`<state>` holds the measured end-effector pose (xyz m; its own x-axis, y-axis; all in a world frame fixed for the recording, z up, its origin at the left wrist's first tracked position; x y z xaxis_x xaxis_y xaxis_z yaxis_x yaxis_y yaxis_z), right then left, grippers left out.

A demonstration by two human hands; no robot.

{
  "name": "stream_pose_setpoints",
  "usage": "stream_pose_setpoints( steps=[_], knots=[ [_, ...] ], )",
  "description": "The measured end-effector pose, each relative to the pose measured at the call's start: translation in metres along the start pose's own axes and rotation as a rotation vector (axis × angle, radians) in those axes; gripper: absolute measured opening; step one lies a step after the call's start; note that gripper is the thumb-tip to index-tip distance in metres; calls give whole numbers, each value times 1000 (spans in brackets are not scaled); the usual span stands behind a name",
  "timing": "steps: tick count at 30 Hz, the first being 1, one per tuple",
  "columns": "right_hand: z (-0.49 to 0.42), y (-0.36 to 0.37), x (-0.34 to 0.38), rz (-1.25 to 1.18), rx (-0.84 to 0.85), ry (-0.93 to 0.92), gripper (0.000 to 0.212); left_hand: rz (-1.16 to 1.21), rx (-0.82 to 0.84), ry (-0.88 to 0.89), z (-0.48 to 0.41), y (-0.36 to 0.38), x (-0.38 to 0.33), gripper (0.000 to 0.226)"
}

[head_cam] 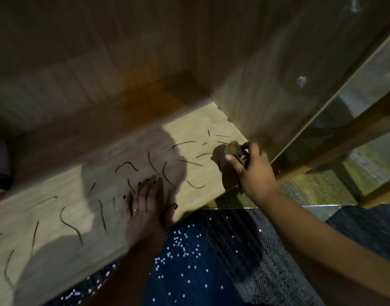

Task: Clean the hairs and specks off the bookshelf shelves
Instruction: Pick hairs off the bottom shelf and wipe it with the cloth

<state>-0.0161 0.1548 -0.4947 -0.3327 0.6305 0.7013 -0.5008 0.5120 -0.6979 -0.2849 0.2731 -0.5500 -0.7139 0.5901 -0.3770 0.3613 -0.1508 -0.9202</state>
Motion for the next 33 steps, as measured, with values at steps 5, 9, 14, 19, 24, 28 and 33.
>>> stream_pose_setpoints(
  steps=[5,9,14,19,24,28,33],
  knots=[
    [-12,11,5,225,-47,-161,41,-72,-14,34,0,0,-4,81],
    [-14,14,-6,505,-90,-195,42,-129,20,29,-1,7,0,91],
    [-19,27,-10,651,-95,-362,27,-153,37,3,-2,10,3,96],
    [-28,30,-12,709,-123,-410,37,-140,12,19,-1,8,1,96],
    [-52,33,1,707,-112,-340,41,-155,27,21,0,7,0,97],
    [-54,34,8,722,-63,-312,43,-156,42,18,0,7,0,98],
    [-21,38,-1,798,8,-445,48,-135,20,23,0,7,-1,95]
  ],
)
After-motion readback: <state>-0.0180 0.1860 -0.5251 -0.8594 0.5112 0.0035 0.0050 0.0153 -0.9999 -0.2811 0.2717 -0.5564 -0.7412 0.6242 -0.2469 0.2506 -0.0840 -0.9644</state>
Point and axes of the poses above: each hand's wrist, its own z-axis away from the middle knuckle, its own y-axis out of the palm, x = y × z, the point moved 9 cm from there along -z, towards the middle knuckle, and after that the axes turned 4 degrees about -x, right-handed, at the moved point
